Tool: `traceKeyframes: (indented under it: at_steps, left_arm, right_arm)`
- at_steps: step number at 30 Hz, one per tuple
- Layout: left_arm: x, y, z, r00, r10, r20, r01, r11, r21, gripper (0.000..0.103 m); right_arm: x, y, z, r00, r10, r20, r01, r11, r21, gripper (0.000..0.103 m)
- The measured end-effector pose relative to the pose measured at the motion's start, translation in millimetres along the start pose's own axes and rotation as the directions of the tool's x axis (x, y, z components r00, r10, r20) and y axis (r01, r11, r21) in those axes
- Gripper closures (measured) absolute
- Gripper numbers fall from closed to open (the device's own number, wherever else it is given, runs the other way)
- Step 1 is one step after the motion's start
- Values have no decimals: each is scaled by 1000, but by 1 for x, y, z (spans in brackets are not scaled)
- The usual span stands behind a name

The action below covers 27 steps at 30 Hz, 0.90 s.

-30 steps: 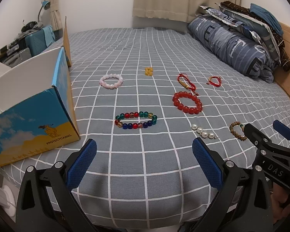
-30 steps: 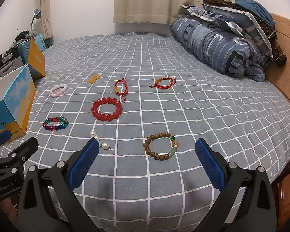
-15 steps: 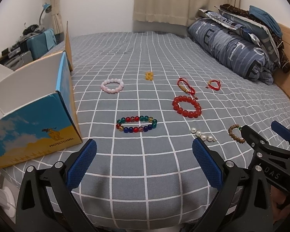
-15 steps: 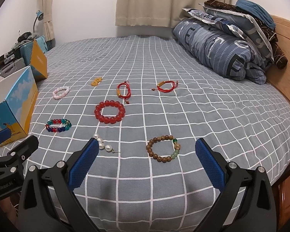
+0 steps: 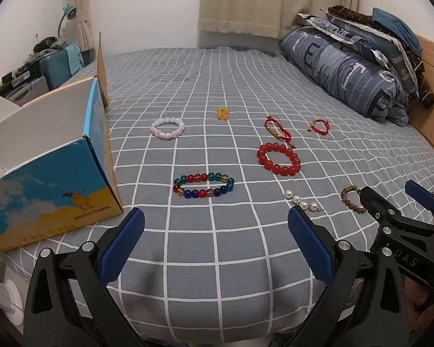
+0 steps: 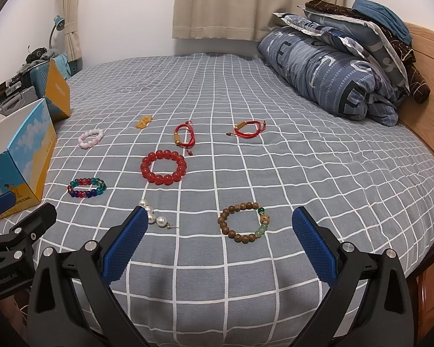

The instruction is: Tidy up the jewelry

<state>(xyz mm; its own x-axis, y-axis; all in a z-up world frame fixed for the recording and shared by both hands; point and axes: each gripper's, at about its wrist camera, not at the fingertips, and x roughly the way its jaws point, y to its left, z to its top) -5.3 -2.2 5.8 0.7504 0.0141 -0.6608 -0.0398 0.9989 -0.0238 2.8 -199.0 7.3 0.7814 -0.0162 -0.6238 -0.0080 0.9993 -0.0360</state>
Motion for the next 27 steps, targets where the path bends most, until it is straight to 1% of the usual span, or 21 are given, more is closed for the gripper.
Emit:
traceKeyframes:
  at_steps: [18,22,27]
  left_arm:
    - [0,2,4,1000,8,0,-8,1000,-4,6]
    - [-1,5,25,999,39,8,-39,999,-7,6]
    - [5,11,61,998,55,8,-55,998,-19,6]
  right_arm:
    - [-4,-1,5,1000,6,6,-6,1000,1,7]
    - [-11,-2,21,1000,3,21,-3,1000,1,7]
    - [-9,0,48,1000,13,19,-13,1000,-12,7]
